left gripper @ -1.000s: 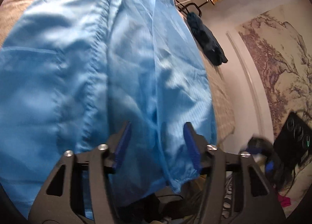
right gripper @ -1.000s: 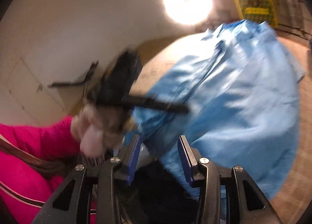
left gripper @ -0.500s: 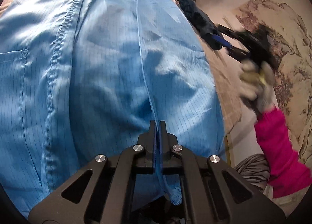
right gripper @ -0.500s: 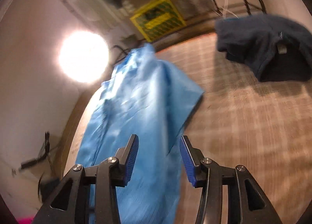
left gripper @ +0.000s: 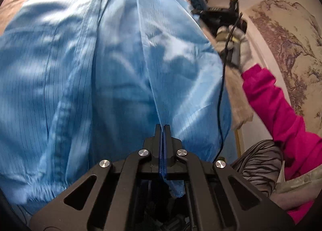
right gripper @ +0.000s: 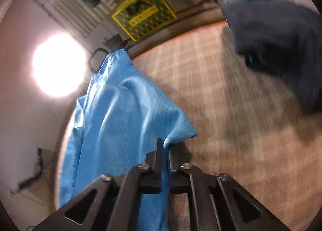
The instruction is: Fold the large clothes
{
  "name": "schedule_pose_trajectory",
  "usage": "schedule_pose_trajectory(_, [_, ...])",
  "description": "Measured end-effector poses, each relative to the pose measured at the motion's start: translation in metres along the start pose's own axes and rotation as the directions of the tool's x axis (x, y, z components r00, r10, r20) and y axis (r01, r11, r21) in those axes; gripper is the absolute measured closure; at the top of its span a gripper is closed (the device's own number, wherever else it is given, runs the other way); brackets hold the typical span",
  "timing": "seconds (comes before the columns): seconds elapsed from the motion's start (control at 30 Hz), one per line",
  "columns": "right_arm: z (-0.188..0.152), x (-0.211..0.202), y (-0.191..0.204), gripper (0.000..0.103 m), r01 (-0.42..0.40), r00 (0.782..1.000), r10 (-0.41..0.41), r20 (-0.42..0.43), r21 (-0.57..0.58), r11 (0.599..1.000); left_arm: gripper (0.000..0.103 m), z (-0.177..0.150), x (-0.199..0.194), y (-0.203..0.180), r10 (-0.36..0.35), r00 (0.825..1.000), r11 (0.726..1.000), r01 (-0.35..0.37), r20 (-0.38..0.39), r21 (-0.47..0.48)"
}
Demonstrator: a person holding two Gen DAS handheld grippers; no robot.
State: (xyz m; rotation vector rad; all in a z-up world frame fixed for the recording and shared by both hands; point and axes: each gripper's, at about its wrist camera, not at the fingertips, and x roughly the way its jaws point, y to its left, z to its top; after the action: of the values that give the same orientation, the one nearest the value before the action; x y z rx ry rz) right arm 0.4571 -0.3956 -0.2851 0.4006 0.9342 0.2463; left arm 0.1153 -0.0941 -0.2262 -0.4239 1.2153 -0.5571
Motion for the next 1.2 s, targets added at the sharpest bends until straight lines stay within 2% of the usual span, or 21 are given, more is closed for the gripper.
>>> schedule_pose_trajectory(0.1, [0.012,-0.016,-0.007,0.103,-0.017,0.998,0.014,0.068,0.043,0.999,0.103,0.008,0.006,-0.001,-0.016,1.000,1.000,0.016,0.012,-0.019])
schedule_pose_trajectory(0.2, [0.022,-0.026,-0.023,0.103,-0.005,0.992,-0.008,0.125,0.098,0.995,0.103,0.015,0.006,-0.010,-0.016,0.999,1.000,0.016,0.044,0.006])
schedule_pose_trajectory(0.27, [0.022,-0.025,-0.032,0.103,0.008,0.992,-0.022,0.122,0.112,0.994,0.103,0.016,0.012,-0.013,-0.019,0.999,1.000,0.018,0.027,0.022])
schedule_pose_trajectory(0.33, [0.021,-0.020,-0.036,0.100,-0.015,0.995,0.002,0.103,0.125,0.992,0.103,0.015,0.017,-0.011,-0.025,1.000,1.000,0.025,0.005,0.015])
schedule_pose_trajectory(0.37, [0.020,-0.019,-0.039,0.095,-0.044,0.996,0.032,0.083,0.140,0.989,0.103,0.014,0.017,-0.010,-0.024,1.000,1.000,0.024,0.005,0.012])
schedule_pose_trajectory(0.43, [0.020,-0.019,-0.042,0.064,-0.080,0.996,0.073,0.047,0.166,0.983,0.101,0.013,0.021,-0.012,-0.025,1.000,1.000,0.025,-0.016,-0.004])
schedule_pose_trajectory(0.47, [0.017,-0.024,-0.044,0.053,-0.097,0.995,0.091,0.043,0.172,0.980,0.088,0.011,0.021,-0.008,-0.025,0.999,1.000,0.025,-0.031,-0.019])
schedule_pose_trajectory(0.53, [0.014,-0.030,-0.042,0.054,-0.129,0.992,0.126,0.029,0.155,0.979,0.077,0.008,0.020,-0.006,-0.052,0.998,0.998,0.051,-0.026,-0.038])
schedule_pose_trajectory(0.73, [-0.006,-0.090,-0.015,0.054,-0.209,0.977,0.207,0.041,0.058,0.976,0.077,0.000,0.015,-0.004,-0.089,0.996,0.994,0.087,-0.018,-0.066])
schedule_pose_trajectory(0.87, [-0.034,-0.140,0.011,0.054,-0.236,0.971,0.236,0.047,-0.012,0.972,0.077,-0.006,0.014,-0.005,-0.099,0.995,0.993,0.097,-0.025,-0.062])
schedule_pose_trajectory(1.07, [-0.098,-0.197,0.044,0.054,-0.236,0.971,0.237,0.011,-0.068,0.969,0.077,-0.013,0.018,-0.008,-0.119,0.992,0.992,0.118,-0.035,-0.034])
schedule_pose_trajectory(1.2, [-0.160,-0.206,0.054,0.054,-0.213,0.976,0.209,-0.067,-0.056,0.975,0.077,-0.015,0.023,-0.013,-0.130,0.991,0.991,0.130,-0.031,-0.011])
